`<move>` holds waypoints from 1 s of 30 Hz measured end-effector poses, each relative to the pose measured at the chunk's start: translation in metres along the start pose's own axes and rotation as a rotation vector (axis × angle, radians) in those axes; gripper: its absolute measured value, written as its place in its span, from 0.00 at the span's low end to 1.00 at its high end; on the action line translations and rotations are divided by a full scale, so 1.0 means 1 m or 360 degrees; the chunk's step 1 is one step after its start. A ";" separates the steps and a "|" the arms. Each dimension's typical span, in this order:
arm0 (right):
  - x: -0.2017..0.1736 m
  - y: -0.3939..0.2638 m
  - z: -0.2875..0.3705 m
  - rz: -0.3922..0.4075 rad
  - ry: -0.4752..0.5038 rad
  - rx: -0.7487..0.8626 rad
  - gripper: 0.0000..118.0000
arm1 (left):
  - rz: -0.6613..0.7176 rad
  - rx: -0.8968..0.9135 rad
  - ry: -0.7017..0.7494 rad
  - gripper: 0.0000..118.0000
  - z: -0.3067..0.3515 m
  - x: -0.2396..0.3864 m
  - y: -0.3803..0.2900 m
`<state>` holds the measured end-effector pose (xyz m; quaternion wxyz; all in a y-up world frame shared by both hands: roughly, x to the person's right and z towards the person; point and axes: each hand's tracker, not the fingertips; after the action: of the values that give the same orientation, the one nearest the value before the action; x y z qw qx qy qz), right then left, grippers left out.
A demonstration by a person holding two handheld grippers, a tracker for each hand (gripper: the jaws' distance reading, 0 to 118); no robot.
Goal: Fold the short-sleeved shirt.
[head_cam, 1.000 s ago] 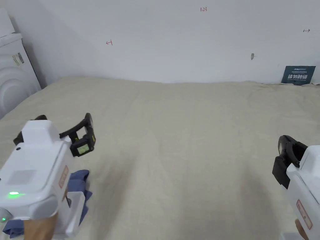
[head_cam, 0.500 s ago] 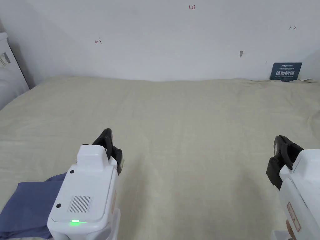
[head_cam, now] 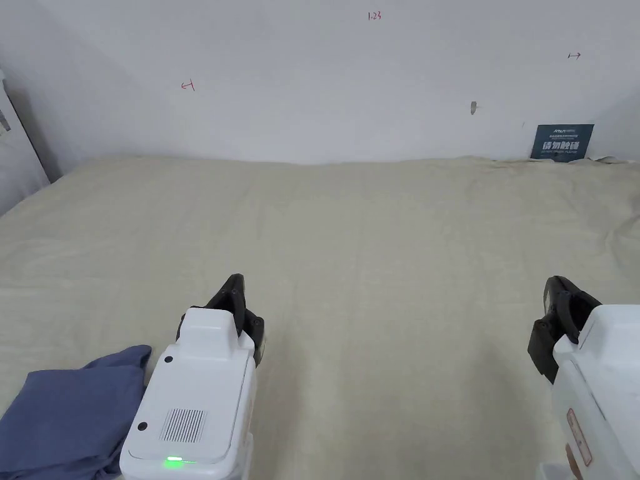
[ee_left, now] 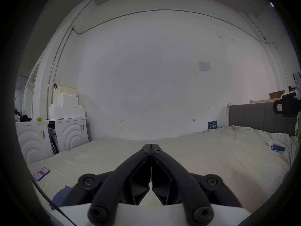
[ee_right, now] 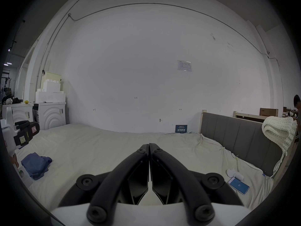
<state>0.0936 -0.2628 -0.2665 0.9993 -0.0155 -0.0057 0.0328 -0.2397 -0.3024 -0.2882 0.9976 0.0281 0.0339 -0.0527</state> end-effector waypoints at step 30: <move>-0.003 0.002 0.002 0.0037 0.0004 -0.0003 0.00 | 0.0017 -0.0013 0.0012 0.01 -0.002 -0.002 -0.001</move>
<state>0.0906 -0.2614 -0.2649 0.9989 -0.0164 -0.0043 0.0444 -0.2421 -0.3035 -0.2897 0.9979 0.0245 0.0376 -0.0471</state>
